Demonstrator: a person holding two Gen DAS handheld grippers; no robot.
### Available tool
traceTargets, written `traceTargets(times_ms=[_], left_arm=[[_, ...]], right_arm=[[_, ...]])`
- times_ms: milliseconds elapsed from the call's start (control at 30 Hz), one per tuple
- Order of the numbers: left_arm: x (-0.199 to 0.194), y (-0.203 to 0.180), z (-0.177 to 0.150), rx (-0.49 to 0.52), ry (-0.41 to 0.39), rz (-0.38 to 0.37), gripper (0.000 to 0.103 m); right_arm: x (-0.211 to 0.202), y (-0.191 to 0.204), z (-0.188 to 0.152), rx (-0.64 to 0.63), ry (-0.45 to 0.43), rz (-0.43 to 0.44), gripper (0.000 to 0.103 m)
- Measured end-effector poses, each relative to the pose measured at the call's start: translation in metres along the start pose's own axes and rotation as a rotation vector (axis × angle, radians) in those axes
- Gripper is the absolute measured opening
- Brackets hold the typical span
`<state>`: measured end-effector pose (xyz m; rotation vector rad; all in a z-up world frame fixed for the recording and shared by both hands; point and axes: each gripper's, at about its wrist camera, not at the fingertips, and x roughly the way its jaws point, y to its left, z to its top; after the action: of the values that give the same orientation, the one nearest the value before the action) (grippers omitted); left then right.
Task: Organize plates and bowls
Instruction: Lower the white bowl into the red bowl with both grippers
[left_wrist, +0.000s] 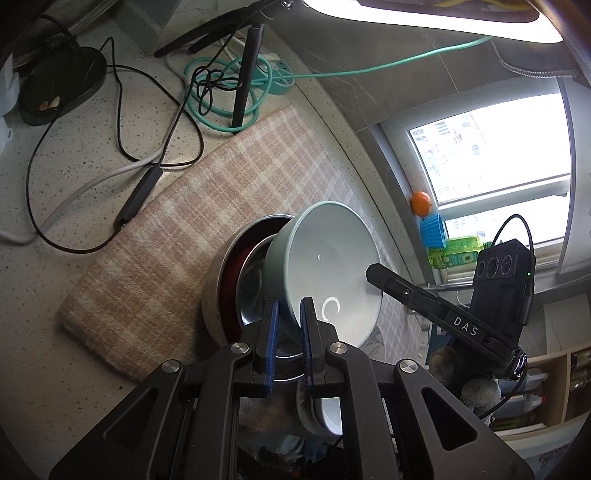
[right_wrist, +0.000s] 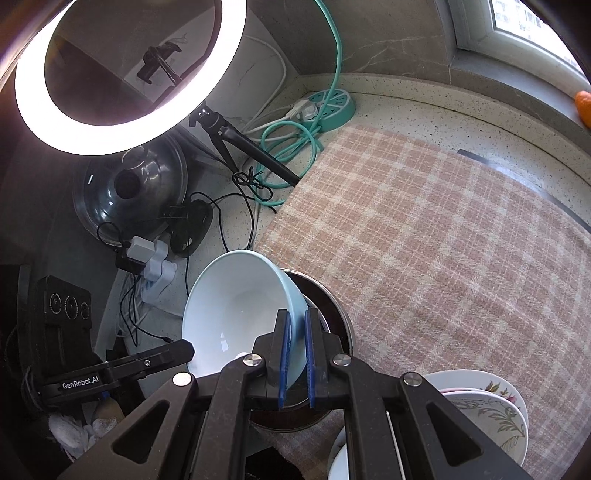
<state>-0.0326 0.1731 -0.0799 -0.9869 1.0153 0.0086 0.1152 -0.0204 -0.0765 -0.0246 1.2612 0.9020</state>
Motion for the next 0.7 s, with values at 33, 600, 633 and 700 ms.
traceTargets(times_ms=[33,600,633,700], left_arm=[[0.0,0.0,0.0,0.004,0.003,0.006,0.008],[0.01,0.006,-0.001,0.02,0.04,0.046,0.008],[0.011,0.007,-0.002,0.021,0.041,0.048,0.008],[0.012,0.007,-0.002,0.023,0.042,0.054,0.008]], right_arm=[[0.001,-0.001,-0.001,0.005,0.001,0.002,0.007],[0.018,-0.01,-0.02,0.046,0.052,-0.009,0.007],[0.019,-0.01,-0.02,0.047,0.053,-0.009,0.007],[0.02,-0.011,-0.021,0.046,0.057,-0.011,0.008]])
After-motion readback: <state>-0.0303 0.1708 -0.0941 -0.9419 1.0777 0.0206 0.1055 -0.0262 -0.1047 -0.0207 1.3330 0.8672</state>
